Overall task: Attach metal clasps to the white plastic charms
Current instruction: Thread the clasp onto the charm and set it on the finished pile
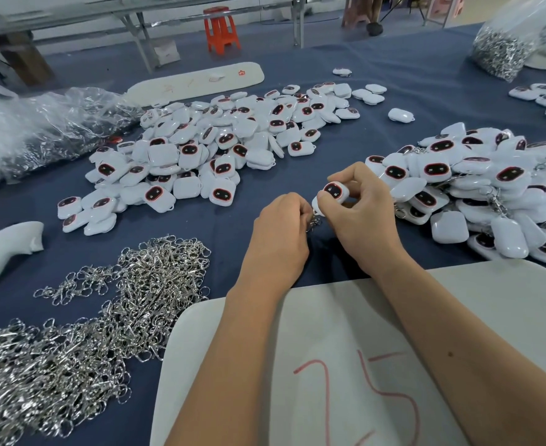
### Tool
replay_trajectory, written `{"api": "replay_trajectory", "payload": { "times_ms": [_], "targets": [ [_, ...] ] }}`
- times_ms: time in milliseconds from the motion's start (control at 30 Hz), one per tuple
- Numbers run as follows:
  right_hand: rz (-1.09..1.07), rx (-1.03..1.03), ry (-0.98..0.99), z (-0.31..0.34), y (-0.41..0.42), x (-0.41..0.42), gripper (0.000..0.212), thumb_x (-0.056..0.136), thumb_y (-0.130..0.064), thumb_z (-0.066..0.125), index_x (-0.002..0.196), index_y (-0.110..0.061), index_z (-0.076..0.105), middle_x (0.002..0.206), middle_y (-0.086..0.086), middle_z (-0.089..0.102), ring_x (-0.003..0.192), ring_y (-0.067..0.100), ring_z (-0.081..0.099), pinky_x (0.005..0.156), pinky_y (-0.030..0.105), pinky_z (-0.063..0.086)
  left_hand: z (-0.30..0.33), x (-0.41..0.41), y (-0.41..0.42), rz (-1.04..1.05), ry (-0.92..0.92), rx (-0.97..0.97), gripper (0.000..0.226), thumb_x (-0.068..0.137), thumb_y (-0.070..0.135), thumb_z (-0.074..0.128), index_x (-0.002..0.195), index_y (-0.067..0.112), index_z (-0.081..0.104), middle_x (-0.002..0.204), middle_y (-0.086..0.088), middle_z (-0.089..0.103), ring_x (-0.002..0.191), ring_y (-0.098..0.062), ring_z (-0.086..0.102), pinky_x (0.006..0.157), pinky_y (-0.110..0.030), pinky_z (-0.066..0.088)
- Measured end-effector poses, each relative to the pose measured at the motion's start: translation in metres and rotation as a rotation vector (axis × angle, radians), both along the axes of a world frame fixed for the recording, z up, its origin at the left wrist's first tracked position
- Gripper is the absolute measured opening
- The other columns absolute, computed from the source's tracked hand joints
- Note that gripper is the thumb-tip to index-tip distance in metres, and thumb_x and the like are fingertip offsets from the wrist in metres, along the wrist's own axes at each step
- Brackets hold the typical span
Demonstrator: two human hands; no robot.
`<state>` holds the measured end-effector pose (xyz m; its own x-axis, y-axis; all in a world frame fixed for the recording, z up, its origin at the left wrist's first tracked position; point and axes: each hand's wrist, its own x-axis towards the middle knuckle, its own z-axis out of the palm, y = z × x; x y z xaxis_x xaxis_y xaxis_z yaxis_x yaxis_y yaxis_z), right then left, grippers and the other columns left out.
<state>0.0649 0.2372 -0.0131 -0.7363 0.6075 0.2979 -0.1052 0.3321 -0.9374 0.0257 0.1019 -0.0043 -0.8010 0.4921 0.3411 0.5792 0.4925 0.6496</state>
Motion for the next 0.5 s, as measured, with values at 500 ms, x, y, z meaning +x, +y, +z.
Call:
{"api": "replay_trajectory", "payload": {
  "times_ms": [500],
  "targets": [
    [0.013, 0.015, 0.027, 0.002, -0.007, 0.002, 0.025, 0.091, -0.015, 0.077, 0.095, -0.011, 0.052, 0.068, -0.002, 0.068, 0.056, 0.016, 0.061, 0.056, 0.028, 0.049, -0.002, 0.001, 0.009, 0.168, 0.046, 0.020, 0.013, 0.098, 0.011, 0.051, 0.087, 0.018, 0.054, 0.090, 0.004, 0.057, 0.080, -0.019, 0.050, 0.069, -0.035, 0.037]
  ]
}}
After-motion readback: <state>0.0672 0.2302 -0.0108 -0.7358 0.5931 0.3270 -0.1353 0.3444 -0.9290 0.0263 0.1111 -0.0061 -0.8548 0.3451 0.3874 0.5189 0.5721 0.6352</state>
